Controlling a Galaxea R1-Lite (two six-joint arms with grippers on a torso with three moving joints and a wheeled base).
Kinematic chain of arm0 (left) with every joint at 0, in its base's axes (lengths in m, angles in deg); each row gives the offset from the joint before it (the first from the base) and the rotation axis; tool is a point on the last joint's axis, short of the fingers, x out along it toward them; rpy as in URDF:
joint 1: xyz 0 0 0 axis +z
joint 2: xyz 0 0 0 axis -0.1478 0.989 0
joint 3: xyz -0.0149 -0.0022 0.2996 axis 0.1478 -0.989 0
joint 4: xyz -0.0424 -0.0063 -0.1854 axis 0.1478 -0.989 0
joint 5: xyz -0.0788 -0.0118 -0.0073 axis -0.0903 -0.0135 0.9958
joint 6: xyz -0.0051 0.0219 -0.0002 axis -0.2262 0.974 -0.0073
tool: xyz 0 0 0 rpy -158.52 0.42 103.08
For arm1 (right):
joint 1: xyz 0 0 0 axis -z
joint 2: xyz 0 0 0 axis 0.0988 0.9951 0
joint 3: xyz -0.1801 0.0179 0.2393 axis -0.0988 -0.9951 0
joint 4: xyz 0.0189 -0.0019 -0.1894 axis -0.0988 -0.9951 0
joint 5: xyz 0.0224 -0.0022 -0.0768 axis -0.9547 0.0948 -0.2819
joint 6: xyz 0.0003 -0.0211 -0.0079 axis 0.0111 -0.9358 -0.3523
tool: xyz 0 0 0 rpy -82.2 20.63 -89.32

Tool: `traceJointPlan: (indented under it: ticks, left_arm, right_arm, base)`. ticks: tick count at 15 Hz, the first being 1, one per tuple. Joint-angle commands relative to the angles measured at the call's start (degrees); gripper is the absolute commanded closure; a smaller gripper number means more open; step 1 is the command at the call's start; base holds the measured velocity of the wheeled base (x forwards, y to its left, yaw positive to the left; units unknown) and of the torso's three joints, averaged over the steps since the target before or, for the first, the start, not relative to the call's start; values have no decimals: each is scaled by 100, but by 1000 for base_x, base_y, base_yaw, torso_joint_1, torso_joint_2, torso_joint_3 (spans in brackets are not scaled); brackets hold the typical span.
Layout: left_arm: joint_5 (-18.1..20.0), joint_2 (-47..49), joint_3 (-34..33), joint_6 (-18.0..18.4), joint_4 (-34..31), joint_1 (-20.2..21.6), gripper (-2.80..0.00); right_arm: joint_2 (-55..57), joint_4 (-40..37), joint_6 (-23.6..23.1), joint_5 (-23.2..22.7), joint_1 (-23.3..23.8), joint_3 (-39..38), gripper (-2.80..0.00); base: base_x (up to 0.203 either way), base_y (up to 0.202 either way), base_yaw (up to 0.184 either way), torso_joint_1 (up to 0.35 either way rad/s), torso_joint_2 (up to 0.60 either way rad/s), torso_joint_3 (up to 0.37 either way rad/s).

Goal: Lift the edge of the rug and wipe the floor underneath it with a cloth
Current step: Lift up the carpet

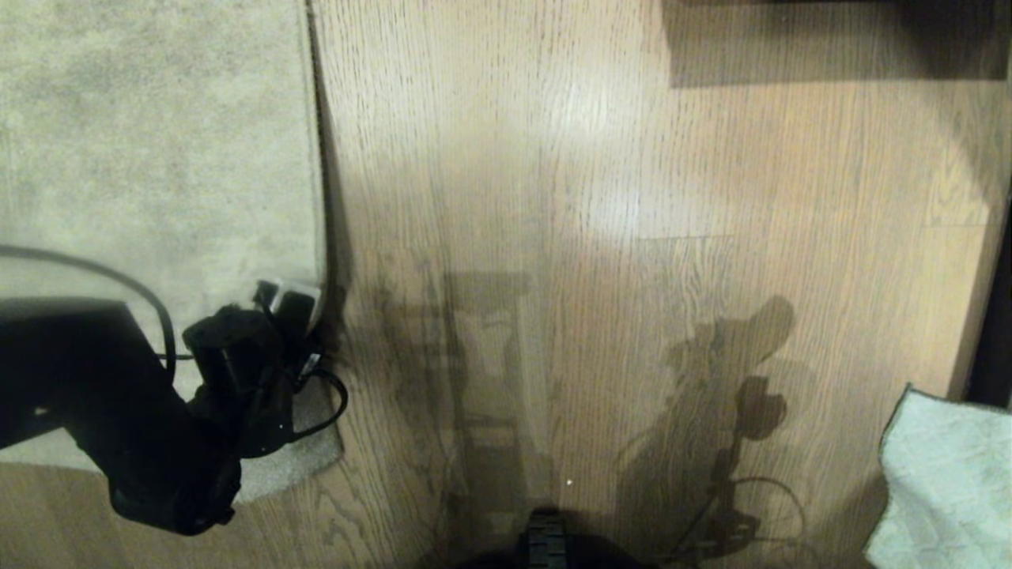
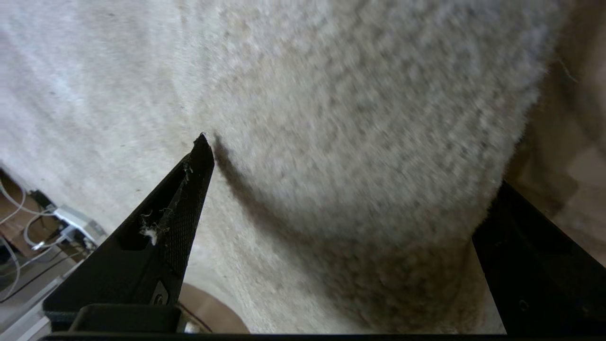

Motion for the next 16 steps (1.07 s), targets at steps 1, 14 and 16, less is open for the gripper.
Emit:
traceJointPlan:
  ticks: [1,14,16]
  left_arm:
    - [-23,-345,-26,146,53,53,-280]
    - [88,-1545,-1016,1183,-781,589,-280]
    - [315,-1708,-1318,1488,-772,836,-280]
  right_arm:
    - [9,4,4,1,-1,0,0]
    - [9,4,4,1,-1,0,0]
    - [9,4,4,1,-1,0,0]
  base:
    - [0,0,0,0,0,0]
    - [0,0,0,0,0,0]
    - [0,0,0,0,0,0]
